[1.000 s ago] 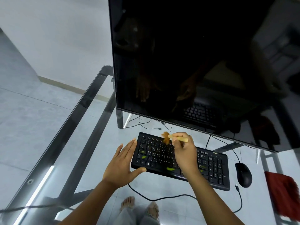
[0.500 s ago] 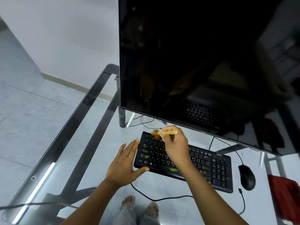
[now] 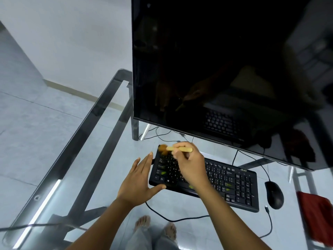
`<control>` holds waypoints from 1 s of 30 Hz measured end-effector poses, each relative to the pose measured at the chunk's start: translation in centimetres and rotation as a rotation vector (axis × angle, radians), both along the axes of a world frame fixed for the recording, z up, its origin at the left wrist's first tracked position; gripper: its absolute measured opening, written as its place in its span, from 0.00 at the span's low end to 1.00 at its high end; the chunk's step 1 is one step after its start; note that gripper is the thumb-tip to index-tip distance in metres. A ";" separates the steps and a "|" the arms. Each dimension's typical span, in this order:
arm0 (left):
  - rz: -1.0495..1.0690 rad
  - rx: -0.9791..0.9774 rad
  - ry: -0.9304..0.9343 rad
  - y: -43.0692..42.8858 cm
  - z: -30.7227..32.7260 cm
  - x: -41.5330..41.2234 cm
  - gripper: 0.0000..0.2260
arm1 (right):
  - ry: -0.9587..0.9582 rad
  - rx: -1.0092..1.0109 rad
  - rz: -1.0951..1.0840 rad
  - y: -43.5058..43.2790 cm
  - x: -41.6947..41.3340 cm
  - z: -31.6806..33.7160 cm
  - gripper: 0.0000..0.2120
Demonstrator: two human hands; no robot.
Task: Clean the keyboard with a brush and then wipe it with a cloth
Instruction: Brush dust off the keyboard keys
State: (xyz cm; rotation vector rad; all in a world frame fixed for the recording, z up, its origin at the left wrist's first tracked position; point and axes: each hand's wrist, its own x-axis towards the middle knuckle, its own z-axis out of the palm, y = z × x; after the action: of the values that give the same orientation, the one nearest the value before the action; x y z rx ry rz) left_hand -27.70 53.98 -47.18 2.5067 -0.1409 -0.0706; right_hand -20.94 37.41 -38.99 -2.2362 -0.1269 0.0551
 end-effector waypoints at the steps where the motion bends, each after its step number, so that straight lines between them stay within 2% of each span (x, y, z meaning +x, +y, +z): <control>1: 0.003 0.004 -0.011 0.0 0.0 0.0 0.46 | 0.055 -0.018 0.051 0.0 0.0 0.0 0.08; 3: -0.007 0.003 -0.018 0.0 0.0 -0.1 0.45 | 0.031 -0.092 0.034 0.0 -0.1 0.3 0.08; 5: -0.019 -0.004 -0.027 0.0 0.2 0.0 0.45 | -0.035 -0.085 -0.115 -0.8 0.1 0.5 0.08; 8: -0.030 -0.005 -0.025 0.1 0.4 0.0 0.45 | 0.065 -0.046 0.012 -2.2 -0.3 -0.3 0.06; 9: -0.038 -0.002 -0.024 0.1 0.3 0.0 0.45 | 0.087 -0.112 0.051 -2.4 -0.7 -0.4 0.06; 11: -0.049 0.001 -0.017 0.1 0.2 0.1 0.44 | 0.046 -0.136 -0.050 -3.0 -0.8 -0.4 0.08; 13: -0.049 0.006 -0.011 0.1 0.1 0.2 0.44 | -0.002 -0.055 -0.145 -3.6 -1.1 -0.3 0.10; 15: -0.049 0.004 -0.014 0.0 0.0 0.2 0.44 | 0.071 -0.003 -0.059 -4.0 -1.4 -0.6 0.07; 17: -0.045 0.006 -0.009 0.1 -0.3 0.3 0.45 | 0.122 -0.039 0.045 -3.9 -1.7 -0.7 0.07; 20: -0.056 0.019 0.012 0.0 -0.9 0.4 0.47 | 0.000 -0.034 -0.062 -4.5 -1.7 -0.5 0.08; 21: -0.056 0.016 0.020 -0.1 -1.0 0.5 0.49 | -0.011 -0.023 -0.038 -4.9 -1.9 -0.4 0.08; 24: -0.054 0.023 0.006 -0.9 -0.7 0.8 0.51 | 0.168 -0.015 0.108 -5.9 -2.8 -0.1 0.10; 28: -0.133 0.071 -0.031 -2.7 1.1 2.2 0.51 | 0.037 -0.013 -0.088 -8.3 -3.7 0.6 0.10; 30: -0.221 0.095 -0.031 -3.8 1.7 3.1 0.52 | 0.190 0.066 -0.031 -9.4 -4.5 1.0 0.09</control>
State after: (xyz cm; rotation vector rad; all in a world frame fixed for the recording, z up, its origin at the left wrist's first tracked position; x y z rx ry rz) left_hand -24.61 50.16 -45.51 2.5778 -0.4363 -0.1318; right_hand -25.41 27.99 -37.99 -2.1543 0.0093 0.2417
